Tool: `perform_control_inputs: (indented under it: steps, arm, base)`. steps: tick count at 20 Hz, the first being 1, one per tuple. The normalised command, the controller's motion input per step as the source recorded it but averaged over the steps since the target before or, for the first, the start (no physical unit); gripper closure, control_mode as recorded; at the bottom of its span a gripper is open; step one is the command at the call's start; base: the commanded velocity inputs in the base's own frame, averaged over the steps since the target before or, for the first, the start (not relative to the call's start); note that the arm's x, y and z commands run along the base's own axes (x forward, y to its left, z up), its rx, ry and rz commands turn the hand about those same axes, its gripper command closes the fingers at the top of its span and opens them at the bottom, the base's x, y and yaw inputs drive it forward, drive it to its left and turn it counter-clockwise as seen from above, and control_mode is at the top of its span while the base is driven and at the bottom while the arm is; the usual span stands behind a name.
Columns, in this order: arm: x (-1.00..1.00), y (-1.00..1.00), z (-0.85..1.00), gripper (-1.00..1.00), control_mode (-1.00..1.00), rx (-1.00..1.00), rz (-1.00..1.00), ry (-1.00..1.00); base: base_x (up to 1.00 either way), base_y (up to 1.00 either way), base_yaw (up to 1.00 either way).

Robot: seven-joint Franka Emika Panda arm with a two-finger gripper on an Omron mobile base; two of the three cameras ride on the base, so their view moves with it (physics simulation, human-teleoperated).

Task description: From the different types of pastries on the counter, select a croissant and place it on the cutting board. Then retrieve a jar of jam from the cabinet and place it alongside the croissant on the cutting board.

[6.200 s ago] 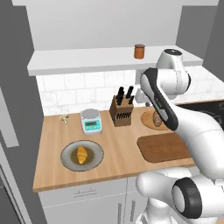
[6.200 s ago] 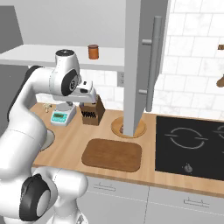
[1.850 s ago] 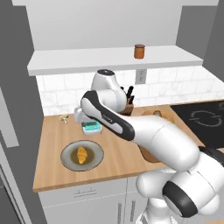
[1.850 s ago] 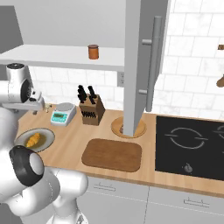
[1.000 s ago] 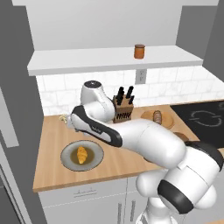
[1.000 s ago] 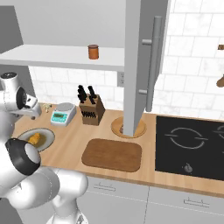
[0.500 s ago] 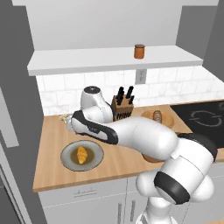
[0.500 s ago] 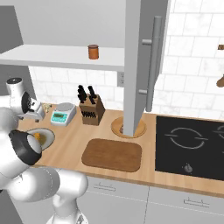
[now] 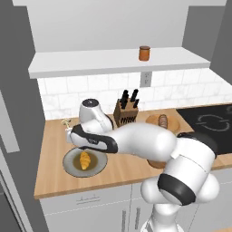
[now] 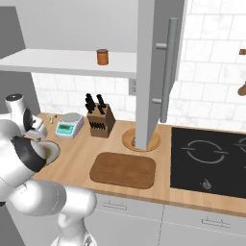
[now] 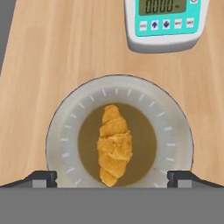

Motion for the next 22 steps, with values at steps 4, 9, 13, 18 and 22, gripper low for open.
perform_control_inputs:
  steps: [4,9,13,18,22]
  arm:
    - [0.0,0.09,-0.26,-1.0,-1.0,0.0,-0.05,0.0]
    - [0.0,0.0,-0.12,-1.0,-1.0,0.0,-0.05,0.0]
    - [0.0,0.0,-0.06,-1.0,-1.0,0.0,-0.05,0.0]
    - [0.0,0.0,-0.07,-1.0,-1.0,0.0,-0.03,0.0]
    - [0.0,-0.08,-0.29,-1.0,-1.0,0.03,-0.03,0.0]
  base:
    - [0.0,0.0,0.0]
    - [0.0,0.0,0.0]
    - [0.0,0.0,0.0]
    - [0.0,0.0,0.0]
    - [0.0,0.0,0.0]
